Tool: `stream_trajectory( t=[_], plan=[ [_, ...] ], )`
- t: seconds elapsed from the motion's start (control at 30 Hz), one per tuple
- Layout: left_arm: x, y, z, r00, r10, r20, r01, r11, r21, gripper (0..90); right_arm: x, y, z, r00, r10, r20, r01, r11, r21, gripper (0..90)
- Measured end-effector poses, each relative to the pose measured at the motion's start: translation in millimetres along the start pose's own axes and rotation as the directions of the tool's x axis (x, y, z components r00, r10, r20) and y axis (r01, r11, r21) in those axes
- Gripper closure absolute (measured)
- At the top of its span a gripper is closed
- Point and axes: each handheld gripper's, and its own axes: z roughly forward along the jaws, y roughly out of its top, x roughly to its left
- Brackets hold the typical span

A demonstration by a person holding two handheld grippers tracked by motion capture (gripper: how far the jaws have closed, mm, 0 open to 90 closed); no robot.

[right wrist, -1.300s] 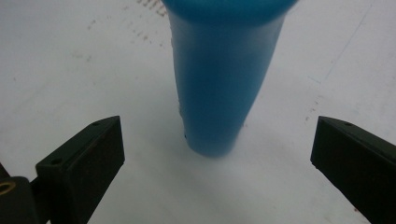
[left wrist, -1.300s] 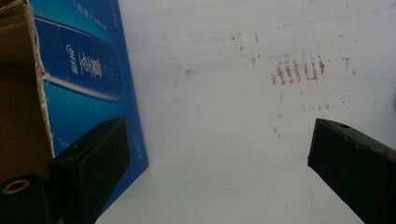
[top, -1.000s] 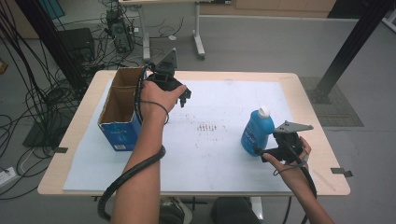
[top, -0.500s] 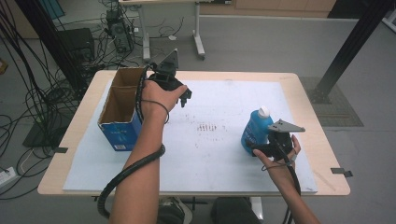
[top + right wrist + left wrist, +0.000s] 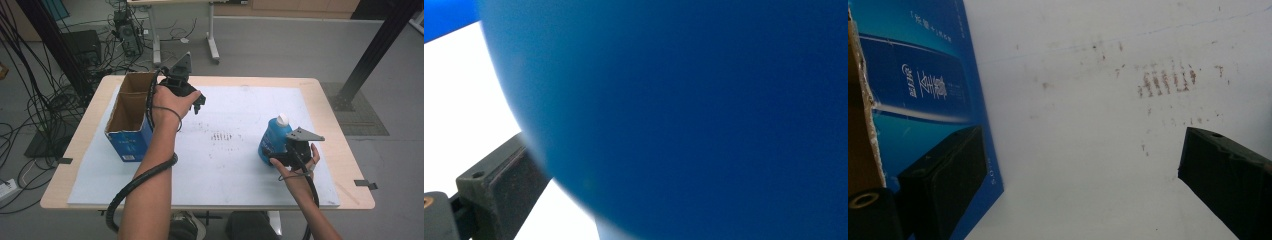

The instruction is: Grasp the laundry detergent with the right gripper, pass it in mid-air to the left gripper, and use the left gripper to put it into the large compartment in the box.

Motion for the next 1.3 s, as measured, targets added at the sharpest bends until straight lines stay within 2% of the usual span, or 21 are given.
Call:
stream_trajectory(
  t=[0.4, 0.5, 1.3],
  plan=[
    [-1.8, 2.7, 0.4, 1.0000, -0.004, 0.005, 0.004, 1.0000, -0.004, 5.8, 1.6, 1.6, -0.3, 0.9999, -0.013, 0.001, 0.013, 1.000, -0.006, 1.0],
    [-2.4, 3.4, 0.1, 1.0000, 0.002, 0.001, -0.002, 1.0000, 0.001, 5.8, 0.5, 2.8, -0.6, 1.0000, -0.004, 0.002, 0.004, 1.000, 0.002, 1.1],
    [-6.8, 5.4, -6.1, 0.9999, 0.012, -0.008, -0.012, 0.9999, -0.004, 5.8, 0.3, 9.6, -3.6, 0.9995, -0.030, 0.006, 0.029, 0.999, 0.042, 1.2]
  ],
)
